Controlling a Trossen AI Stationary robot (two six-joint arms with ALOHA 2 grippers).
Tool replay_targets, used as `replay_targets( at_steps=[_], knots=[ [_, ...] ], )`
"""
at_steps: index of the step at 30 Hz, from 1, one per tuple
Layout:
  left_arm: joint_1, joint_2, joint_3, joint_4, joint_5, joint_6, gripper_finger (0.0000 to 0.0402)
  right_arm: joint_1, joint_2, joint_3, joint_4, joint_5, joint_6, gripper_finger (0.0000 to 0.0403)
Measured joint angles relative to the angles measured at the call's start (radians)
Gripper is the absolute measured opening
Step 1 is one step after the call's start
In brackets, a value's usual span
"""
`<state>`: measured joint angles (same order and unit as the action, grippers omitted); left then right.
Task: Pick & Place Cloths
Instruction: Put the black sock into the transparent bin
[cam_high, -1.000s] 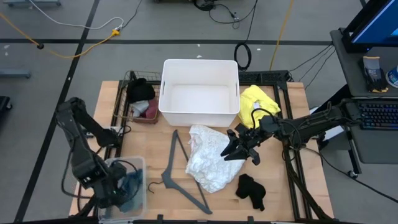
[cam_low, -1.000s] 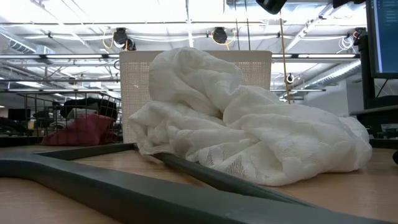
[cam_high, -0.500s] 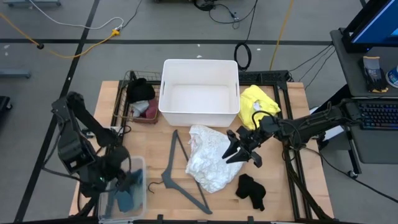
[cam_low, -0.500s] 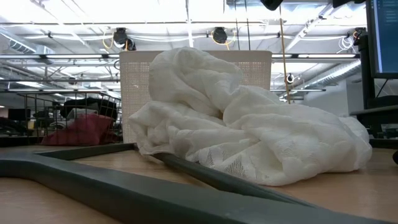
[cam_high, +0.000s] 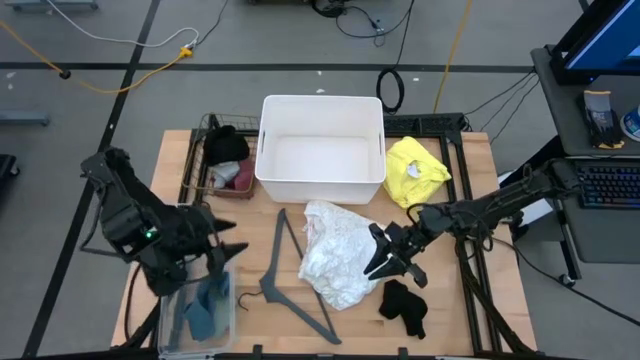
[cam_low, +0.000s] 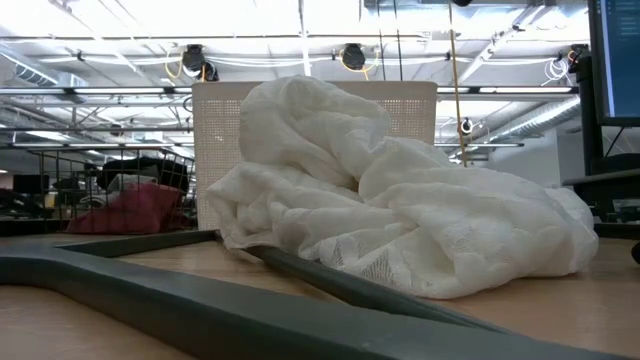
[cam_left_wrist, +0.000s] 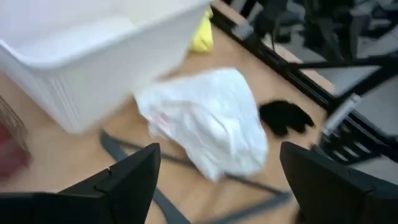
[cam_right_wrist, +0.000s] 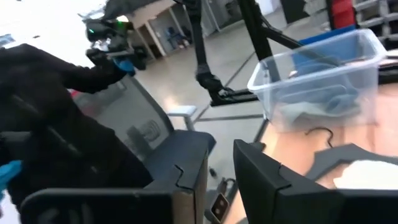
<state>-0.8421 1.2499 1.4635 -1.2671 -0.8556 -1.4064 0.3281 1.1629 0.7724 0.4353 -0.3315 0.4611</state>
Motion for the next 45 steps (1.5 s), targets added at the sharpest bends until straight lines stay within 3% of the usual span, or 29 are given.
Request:
replay_targets(
  at_steps=[7, 17, 30, 35, 45],
  knots=[
    [0.133, -0.008, 0.0, 0.022, 0.026, 0.216, 0.0335, 0.074, -0.029, 0.096, -0.266, 0.159, -0.069, 0.0059],
    [0.278, -0.01, -0.001, 0.222, 0.188, 0.609, 0.0335, 0.162, -0.034, 0.307, -0.776, 0.334, -0.093, 0.0059],
    [0.343, -0.01, -0.001, 0.251, 0.211, 0.722, 0.0335, 0.278, -0.034, 0.366, -1.176, 0.326, 0.155, 0.0059],
    [0.362, -0.01, -0.001, 0.251, 0.211, 0.731, 0.0335, 0.296, -0.023, 0.366, -1.278, 0.272, 0.223, 0.0064],
    [0.384, -0.01, -0.002, 0.251, 0.211, 0.731, 0.0335, 0.298, 0.057, 0.366, -1.353, 0.143, 0.237, 0.0145]
  ],
)
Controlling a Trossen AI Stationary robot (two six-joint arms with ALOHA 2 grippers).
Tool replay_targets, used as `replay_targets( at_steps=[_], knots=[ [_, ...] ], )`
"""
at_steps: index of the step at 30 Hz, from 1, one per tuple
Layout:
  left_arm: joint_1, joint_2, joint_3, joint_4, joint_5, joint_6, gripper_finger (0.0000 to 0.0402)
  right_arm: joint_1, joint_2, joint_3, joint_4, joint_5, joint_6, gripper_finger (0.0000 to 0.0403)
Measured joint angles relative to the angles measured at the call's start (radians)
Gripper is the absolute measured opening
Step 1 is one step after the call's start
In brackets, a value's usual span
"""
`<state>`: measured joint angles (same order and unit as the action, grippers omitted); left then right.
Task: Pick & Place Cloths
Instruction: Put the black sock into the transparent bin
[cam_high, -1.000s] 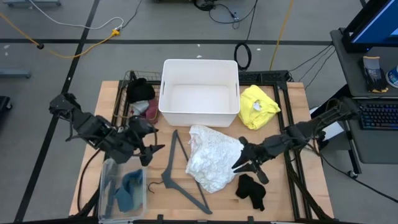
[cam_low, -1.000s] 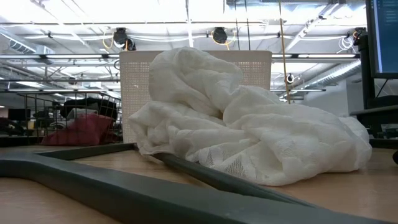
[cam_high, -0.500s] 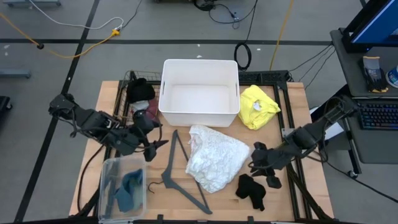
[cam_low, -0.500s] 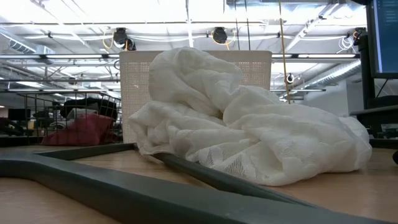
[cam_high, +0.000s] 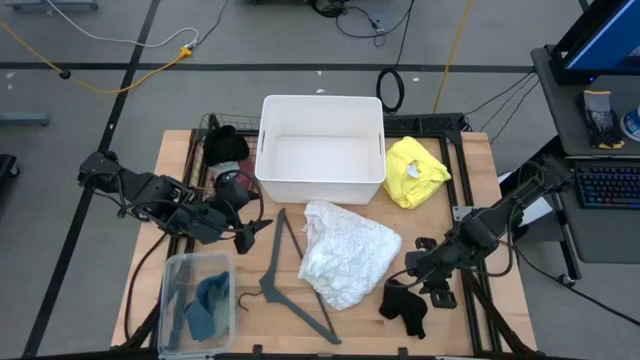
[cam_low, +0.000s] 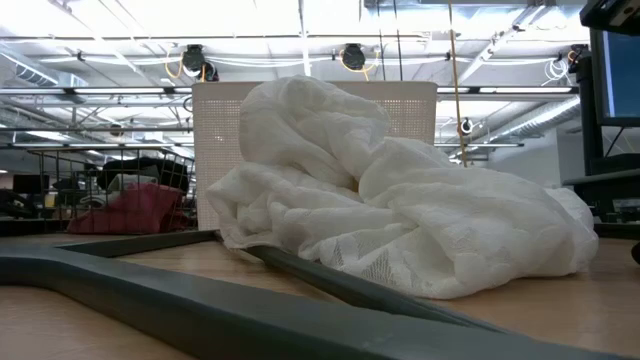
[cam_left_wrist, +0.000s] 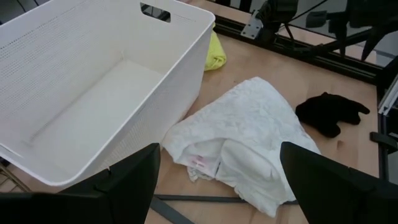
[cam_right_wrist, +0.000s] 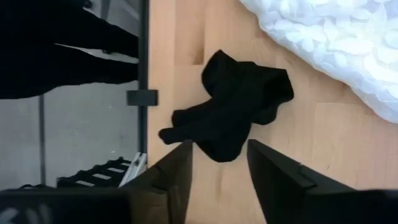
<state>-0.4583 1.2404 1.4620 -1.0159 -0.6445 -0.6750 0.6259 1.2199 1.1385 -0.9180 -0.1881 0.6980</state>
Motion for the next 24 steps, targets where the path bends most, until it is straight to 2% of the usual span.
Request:
replay_targets(
  at_steps=[5, 9, 16, 24],
  knots=[
    [0.0, 0.0, 0.0, 0.0, 0.0, -0.001, 0.0335, 0.0, 0.046, 0.0, 0.001, 0.0, -0.036, 0.0186],
    [0.0, 0.0, 0.0, 0.0, 0.0, -0.002, 0.0335, 0.0, 0.097, 0.0, 0.013, 0.001, -0.087, 0.0201],
    [0.0, 0.0, 0.0, -0.001, 0.0, -0.003, 0.0335, 0.005, 0.186, 0.0, 0.047, 0.0, -0.163, 0.0199],
    [0.0, 0.0, 0.0, -0.004, 0.0, -0.003, 0.0335, 0.014, 0.256, 0.0, 0.113, 0.0, -0.151, 0.0197]
  ],
)
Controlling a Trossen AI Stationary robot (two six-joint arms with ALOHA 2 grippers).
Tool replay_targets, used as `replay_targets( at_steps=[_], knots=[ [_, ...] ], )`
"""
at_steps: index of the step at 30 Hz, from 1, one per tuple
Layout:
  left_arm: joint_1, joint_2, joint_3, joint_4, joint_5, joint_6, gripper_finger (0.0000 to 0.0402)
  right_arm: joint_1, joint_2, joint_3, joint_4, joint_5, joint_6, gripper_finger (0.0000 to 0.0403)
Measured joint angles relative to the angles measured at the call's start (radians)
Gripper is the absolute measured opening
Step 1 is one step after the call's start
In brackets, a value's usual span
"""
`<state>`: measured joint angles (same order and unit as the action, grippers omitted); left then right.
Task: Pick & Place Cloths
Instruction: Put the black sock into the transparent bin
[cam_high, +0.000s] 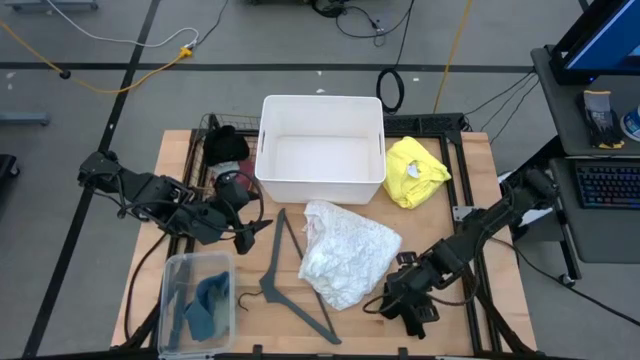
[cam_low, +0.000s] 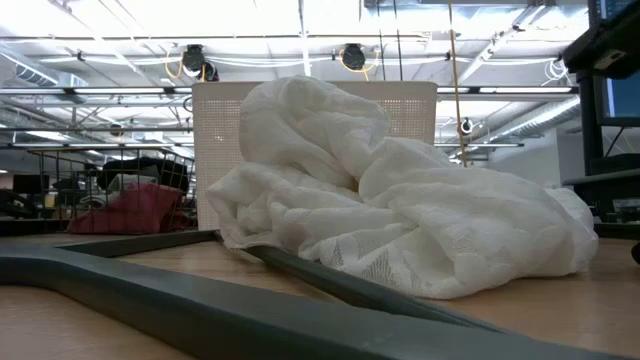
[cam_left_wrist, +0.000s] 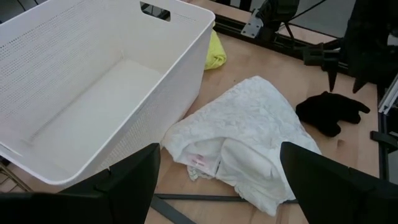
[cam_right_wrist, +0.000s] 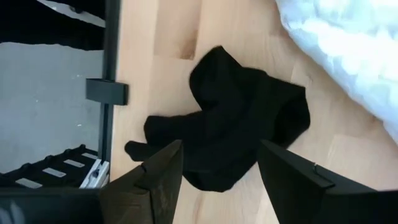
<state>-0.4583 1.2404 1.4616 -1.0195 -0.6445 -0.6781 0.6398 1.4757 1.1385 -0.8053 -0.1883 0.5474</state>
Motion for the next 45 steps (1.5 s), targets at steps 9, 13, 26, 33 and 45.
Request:
replay_targets(
  at_steps=[9, 13, 26, 33, 45],
  knots=[
    [0.0, 0.0, 0.0, 0.0, 0.01, -0.001, 0.0335, 0.025, 0.063, -0.001, 0.015, 0.002, 0.094, 0.0197],
    [0.0, 0.0, 0.0, 0.0, 0.038, 0.0, 0.0335, 0.034, 0.062, -0.046, 0.1, 0.004, 0.151, 0.0197],
    [0.0, 0.0, 0.0, 0.0, 0.044, -0.008, 0.0335, 0.05, 0.057, -0.339, 0.31, 0.005, 0.388, 0.0196],
    [0.0, 0.0, 0.0, 0.0, 0.044, -0.013, 0.0335, 0.049, 0.06, -0.385, 0.313, 0.006, 0.409, 0.0146],
    [0.0, 0.0, 0.0, 0.0, 0.043, 0.018, 0.0335, 0.049, -0.027, -0.394, 0.348, -0.053, 0.389, 0.0014]
  ],
)
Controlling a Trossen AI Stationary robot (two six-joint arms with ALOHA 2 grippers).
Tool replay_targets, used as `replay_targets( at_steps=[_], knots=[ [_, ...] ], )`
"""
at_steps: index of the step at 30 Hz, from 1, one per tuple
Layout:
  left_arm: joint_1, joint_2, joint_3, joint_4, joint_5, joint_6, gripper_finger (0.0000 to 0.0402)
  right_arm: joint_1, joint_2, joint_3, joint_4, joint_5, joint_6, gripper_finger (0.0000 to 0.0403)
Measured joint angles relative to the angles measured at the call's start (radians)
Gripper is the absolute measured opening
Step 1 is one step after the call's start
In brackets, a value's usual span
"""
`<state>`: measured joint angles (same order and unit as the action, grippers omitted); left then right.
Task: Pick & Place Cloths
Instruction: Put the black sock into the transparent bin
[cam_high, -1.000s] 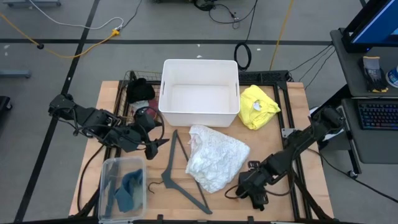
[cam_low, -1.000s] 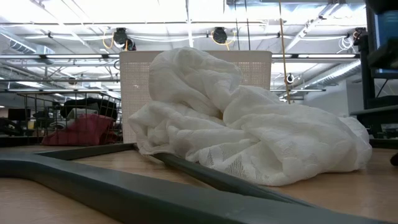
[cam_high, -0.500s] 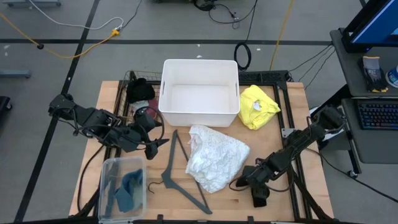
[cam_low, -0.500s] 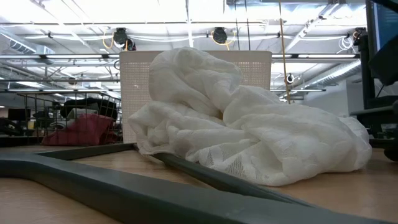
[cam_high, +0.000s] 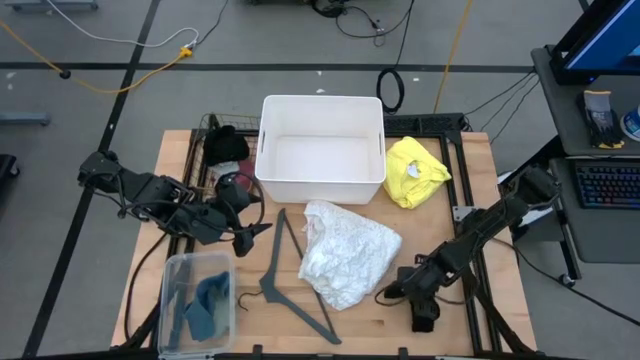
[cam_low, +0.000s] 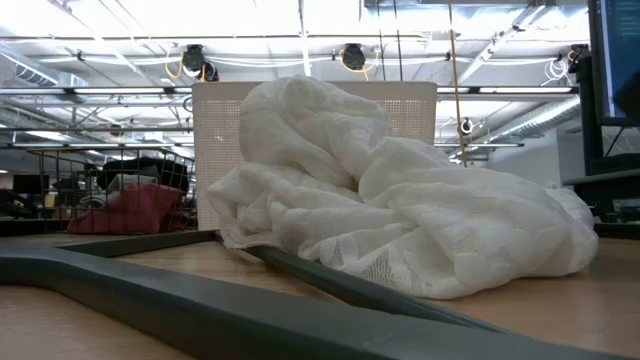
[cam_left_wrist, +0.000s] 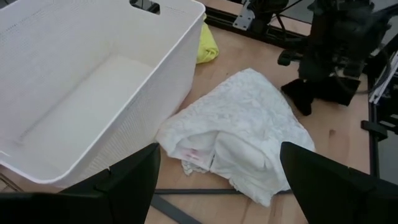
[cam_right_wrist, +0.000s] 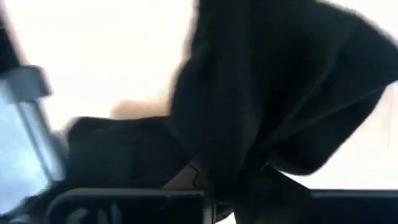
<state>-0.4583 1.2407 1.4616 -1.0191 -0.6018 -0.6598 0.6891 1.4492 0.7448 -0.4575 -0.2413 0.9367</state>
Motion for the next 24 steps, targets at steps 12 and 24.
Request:
replay_targets(
  at_steps=[12, 24],
  knots=[
    [0.0, 0.0, 0.0, 0.0, -0.001, 0.037, 0.0335, -0.003, -0.295, 0.002, 0.243, 0.011, 0.047, 0.0003],
    [0.0, 0.0, 0.0, 0.049, -0.006, 0.022, 0.0335, -0.003, -0.454, 0.004, 0.787, 0.239, -0.184, 0.0001]
  ],
)
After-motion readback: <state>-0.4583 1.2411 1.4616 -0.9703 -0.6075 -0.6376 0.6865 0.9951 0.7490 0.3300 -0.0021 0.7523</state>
